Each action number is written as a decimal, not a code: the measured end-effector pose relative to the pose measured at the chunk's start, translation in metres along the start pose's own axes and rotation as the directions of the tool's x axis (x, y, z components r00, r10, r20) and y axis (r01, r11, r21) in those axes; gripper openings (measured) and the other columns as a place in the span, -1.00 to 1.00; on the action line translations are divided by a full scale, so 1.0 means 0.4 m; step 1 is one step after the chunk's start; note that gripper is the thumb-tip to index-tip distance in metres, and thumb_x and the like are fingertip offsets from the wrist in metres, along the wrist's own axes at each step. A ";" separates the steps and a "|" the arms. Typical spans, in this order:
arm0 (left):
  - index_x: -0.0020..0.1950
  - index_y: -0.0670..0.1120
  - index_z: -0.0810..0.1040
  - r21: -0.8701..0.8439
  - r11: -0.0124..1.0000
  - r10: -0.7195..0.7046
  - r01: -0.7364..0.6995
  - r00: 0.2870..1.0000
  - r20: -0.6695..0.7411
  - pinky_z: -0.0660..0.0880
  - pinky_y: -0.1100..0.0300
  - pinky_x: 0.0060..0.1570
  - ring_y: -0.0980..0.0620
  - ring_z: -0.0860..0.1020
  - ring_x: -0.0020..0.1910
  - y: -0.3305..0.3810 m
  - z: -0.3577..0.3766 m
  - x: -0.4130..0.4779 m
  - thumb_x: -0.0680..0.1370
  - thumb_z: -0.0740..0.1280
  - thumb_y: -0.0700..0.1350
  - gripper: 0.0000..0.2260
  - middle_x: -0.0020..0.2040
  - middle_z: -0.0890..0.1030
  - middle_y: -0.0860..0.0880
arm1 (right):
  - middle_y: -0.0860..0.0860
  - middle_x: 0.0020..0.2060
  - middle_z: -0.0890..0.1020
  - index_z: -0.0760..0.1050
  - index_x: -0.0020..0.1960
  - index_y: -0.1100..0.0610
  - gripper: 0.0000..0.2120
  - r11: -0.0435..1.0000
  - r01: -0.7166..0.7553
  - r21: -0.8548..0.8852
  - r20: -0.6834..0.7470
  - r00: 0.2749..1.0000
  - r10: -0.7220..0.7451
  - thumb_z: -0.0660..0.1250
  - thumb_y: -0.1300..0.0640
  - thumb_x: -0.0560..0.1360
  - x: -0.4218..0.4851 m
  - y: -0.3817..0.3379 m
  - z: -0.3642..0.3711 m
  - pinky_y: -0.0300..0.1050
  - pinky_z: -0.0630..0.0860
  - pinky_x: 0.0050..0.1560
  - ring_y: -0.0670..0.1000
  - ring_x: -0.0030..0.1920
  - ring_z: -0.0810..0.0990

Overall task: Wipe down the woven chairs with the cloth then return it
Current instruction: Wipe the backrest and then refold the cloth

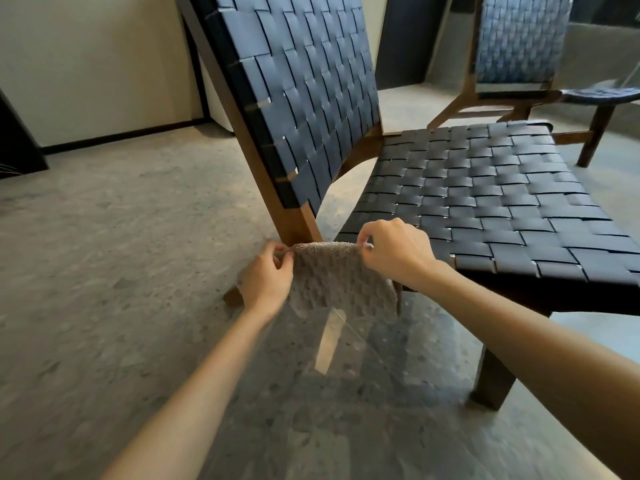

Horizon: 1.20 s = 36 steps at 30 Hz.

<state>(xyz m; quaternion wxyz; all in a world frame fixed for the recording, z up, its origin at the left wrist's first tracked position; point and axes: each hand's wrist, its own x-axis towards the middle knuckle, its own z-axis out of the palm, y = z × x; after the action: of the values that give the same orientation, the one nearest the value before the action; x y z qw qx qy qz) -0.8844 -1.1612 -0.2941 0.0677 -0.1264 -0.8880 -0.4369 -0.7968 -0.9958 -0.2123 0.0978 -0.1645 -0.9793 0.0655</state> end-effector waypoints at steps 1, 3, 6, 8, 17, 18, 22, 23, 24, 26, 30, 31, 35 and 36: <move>0.06 -0.06 0.47 -0.038 0.999 -0.016 0.016 1.000 0.016 0.47 0.12 -0.12 -0.04 0.55 -0.09 0.001 0.020 0.000 0.60 0.25 -0.05 -0.90 -0.08 0.59 -0.02 | 0.02 -0.03 0.64 0.58 0.10 -0.02 -0.78 1.000 -0.016 -0.017 -0.004 1.000 0.016 0.25 0.13 0.51 0.009 0.007 0.005 -0.13 0.35 -0.23 0.11 -0.11 0.56; 0.06 -0.03 0.35 -0.207 0.977 -0.051 0.049 0.999 -0.004 0.50 0.07 -0.02 0.00 0.54 -0.04 0.004 0.058 -0.010 0.60 0.25 -0.11 -0.91 0.00 0.55 -0.04 | 0.04 -0.06 0.64 0.59 0.09 0.00 -0.79 0.999 -0.026 -0.032 -0.035 0.999 0.025 0.25 0.12 0.51 0.019 0.021 0.015 -0.13 0.34 -0.26 0.13 -0.13 0.57; 0.09 -0.07 0.29 -0.410 0.912 -0.035 -0.010 0.994 -0.103 0.51 0.03 0.06 0.06 0.49 -0.04 0.000 0.113 -0.044 0.55 0.33 -0.17 -0.77 0.06 0.45 -0.07 | 0.04 -0.04 0.64 0.57 0.12 0.03 -0.79 0.997 0.035 -0.062 -0.107 0.993 -0.042 0.23 0.10 0.55 0.008 0.041 0.034 -0.12 0.32 -0.27 0.14 -0.07 0.60; 0.28 -0.16 0.27 -0.380 0.921 0.048 -0.081 0.994 -0.094 0.42 0.04 0.24 -0.06 0.40 0.21 -0.005 0.162 -0.085 0.54 0.34 -0.17 -0.62 0.27 0.34 -0.19 | 0.00 0.02 0.61 0.56 0.14 0.04 -0.80 0.992 0.099 -0.083 -0.134 0.985 -0.110 0.21 0.09 0.59 -0.009 0.055 0.041 -0.13 0.29 -0.23 0.10 -0.01 0.58; 0.55 -0.01 -0.19 0.189 0.720 0.674 -0.668 0.738 0.044 -0.26 -0.18 0.46 -0.19 -0.24 0.52 -0.003 0.264 -0.106 0.58 0.23 -0.17 -0.29 0.55 -0.22 -0.09 | -0.03 0.08 0.61 0.51 0.16 0.03 -0.79 0.986 0.044 -0.160 -0.085 0.995 -0.058 0.14 0.08 0.63 -0.095 0.167 -0.042 -0.08 0.33 0.00 0.05 0.06 0.57; 0.55 0.03 -0.21 0.210 0.671 0.716 -0.711 0.695 0.063 -0.26 -0.23 0.44 -0.21 -0.24 0.51 0.009 0.268 -0.109 0.56 0.19 -0.17 -0.29 0.55 -0.19 -0.11 | -0.04 0.08 0.61 0.50 0.16 0.03 -0.78 0.981 0.043 -0.187 -0.073 0.996 -0.058 0.12 0.08 0.63 -0.114 0.182 -0.054 -0.07 0.34 0.04 0.05 0.06 0.57; 0.54 0.04 -0.06 0.381 0.531 0.806 -0.757 0.590 0.048 -0.07 -0.31 0.40 -0.28 0.01 0.47 0.065 0.302 -0.130 0.44 0.38 -0.25 -0.17 0.49 0.03 -0.19 | -0.06 0.08 0.61 0.48 0.15 0.01 -0.78 0.974 0.003 -0.225 -0.019 1.000 -0.008 0.09 0.05 0.64 -0.182 0.247 -0.103 -0.04 0.36 0.13 0.04 0.07 0.56; 0.54 0.04 -0.02 0.416 0.504 0.825 -0.757 0.564 0.026 -0.03 -0.31 0.40 -0.28 0.06 0.46 0.081 0.313 -0.141 0.45 0.38 -0.25 -0.19 0.48 0.06 -0.20 | -0.06 0.07 0.61 0.48 0.15 0.00 -0.79 0.973 -0.004 -0.230 -0.016 1.000 0.001 0.09 0.06 0.64 -0.196 0.264 -0.116 -0.04 0.36 0.15 0.03 0.07 0.56; 0.55 0.04 -0.01 0.431 0.481 0.844 -0.763 0.536 0.005 0.00 -0.30 0.40 -0.28 0.09 0.45 0.099 0.325 -0.152 0.49 0.34 -0.23 -0.25 0.47 0.08 -0.20 | -0.06 0.06 0.61 0.47 0.14 0.00 -0.80 0.973 -0.013 -0.232 -0.020 1.000 0.009 0.09 0.06 0.64 -0.211 0.283 -0.129 -0.04 0.36 0.16 0.02 0.06 0.55; 0.56 0.05 -0.03 0.428 0.457 0.866 -0.780 0.500 -0.015 0.07 -0.28 0.37 -0.27 0.14 0.43 0.141 0.349 -0.177 0.54 0.22 -0.19 -0.33 0.47 0.10 -0.19 | -0.06 0.05 0.60 0.46 0.14 0.00 -0.81 0.974 -0.038 -0.225 -0.048 0.998 0.028 0.09 0.09 0.64 -0.242 0.320 -0.152 -0.06 0.34 0.15 0.01 0.04 0.55; 0.54 0.06 -0.01 0.418 0.446 0.877 -0.791 0.480 -0.027 0.20 -0.25 0.32 -0.23 0.19 0.40 0.237 0.378 -0.235 0.53 0.34 -0.15 -0.29 0.44 0.15 -0.16 | -0.04 0.02 0.59 0.44 0.10 0.02 -0.82 0.964 -0.125 -0.234 -0.113 0.988 0.101 0.07 0.10 0.65 -0.294 0.387 -0.186 -0.09 0.29 0.10 0.02 -0.01 0.53; 0.54 0.06 0.00 0.406 0.443 0.881 -0.799 0.473 -0.032 0.21 -0.24 0.32 -0.22 0.20 0.39 0.257 0.382 -0.247 0.51 0.38 -0.13 -0.26 0.43 0.16 -0.15 | -0.03 0.01 0.59 0.43 0.09 0.03 -0.84 0.958 -0.141 -0.252 -0.132 0.985 0.110 0.08 0.11 0.64 -0.306 0.404 -0.193 -0.07 0.28 0.09 0.03 -0.01 0.53; 0.54 0.05 0.01 0.295 0.416 0.897 -0.860 0.442 0.025 0.24 -0.22 0.32 -0.20 0.19 0.37 0.332 0.390 -0.285 0.49 0.41 -0.19 -0.22 0.42 0.14 -0.13 | -0.03 -0.06 0.60 0.45 0.05 0.04 -0.85 0.932 -0.210 -0.294 -0.250 0.958 0.137 0.11 0.15 0.62 -0.355 0.461 -0.214 -0.10 0.12 -0.02 0.07 -0.03 0.54; 0.54 0.06 0.02 0.269 0.423 0.893 -0.865 0.449 0.037 0.24 -0.21 0.32 -0.19 0.18 0.37 0.353 0.394 -0.296 0.48 0.42 -0.19 -0.22 0.41 0.14 -0.11 | -0.02 -0.09 0.60 0.45 0.02 0.05 -0.87 0.924 -0.228 -0.306 -0.278 0.950 0.142 0.12 0.16 0.62 -0.368 0.475 -0.218 -0.11 0.08 -0.06 0.07 -0.06 0.55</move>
<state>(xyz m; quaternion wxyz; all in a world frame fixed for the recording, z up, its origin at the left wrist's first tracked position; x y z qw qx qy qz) -0.7325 -0.9730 -0.3100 0.3502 -0.5372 -0.7326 -0.2281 -0.5831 -0.8587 -0.1829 0.1849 -0.2780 -0.9357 -0.1138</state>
